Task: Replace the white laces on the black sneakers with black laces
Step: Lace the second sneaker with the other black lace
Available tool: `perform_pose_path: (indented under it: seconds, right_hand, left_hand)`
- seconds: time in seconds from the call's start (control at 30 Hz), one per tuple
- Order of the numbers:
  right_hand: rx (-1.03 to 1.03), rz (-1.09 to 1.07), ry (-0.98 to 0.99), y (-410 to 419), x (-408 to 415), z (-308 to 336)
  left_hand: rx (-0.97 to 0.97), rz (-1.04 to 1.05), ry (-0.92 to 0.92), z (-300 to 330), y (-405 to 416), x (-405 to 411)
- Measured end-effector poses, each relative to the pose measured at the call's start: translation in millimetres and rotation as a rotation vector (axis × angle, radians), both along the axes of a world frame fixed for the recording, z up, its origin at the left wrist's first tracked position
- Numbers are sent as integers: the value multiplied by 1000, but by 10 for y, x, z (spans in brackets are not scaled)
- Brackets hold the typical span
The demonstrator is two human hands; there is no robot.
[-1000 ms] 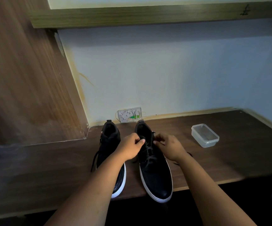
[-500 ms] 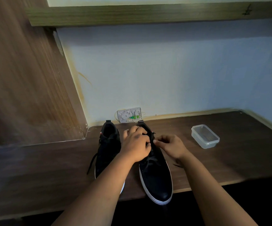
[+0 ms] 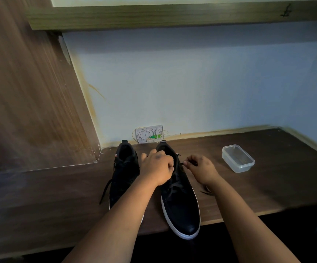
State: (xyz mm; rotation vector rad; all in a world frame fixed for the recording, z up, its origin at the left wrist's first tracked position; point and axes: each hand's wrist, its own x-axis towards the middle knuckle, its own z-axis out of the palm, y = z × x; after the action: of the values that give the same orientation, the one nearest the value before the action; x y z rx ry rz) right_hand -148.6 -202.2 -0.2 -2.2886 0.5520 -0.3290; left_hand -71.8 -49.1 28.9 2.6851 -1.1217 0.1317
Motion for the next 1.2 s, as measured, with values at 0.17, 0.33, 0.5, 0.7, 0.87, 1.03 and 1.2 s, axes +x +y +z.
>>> perform_pose_path:
  seconds: [0.17, 0.33, 0.5, 0.7, 0.87, 1.03, 1.2]
  right_hand:
    - [-7, 13, 19, 12, -7, 16]
    - [-30, 62, 92, 11, -44, 59]
    - [-3, 106, 228, -16, -100, 290]
    - [623, 121, 225, 52, -230, 456]
    - [1057, 76, 129, 231, -296, 547]
    - [1348, 119, 61, 472, -262, 484]
    - [1271, 29, -114, 779, -232, 518]
  left_hand:
    - [-132, 27, 232, -107, -32, 78]
    - [-453, 125, 272, -93, 32, 215]
    - [-201, 211, 605, -63, 229, 147]
    - [-33, 133, 471, 0, 247, -17]
    - [-182, 136, 483, 152, 344, -124]
    - [2, -153, 484, 588, 414, -511]
    - [-131, -97, 448, 852, 423, -633]
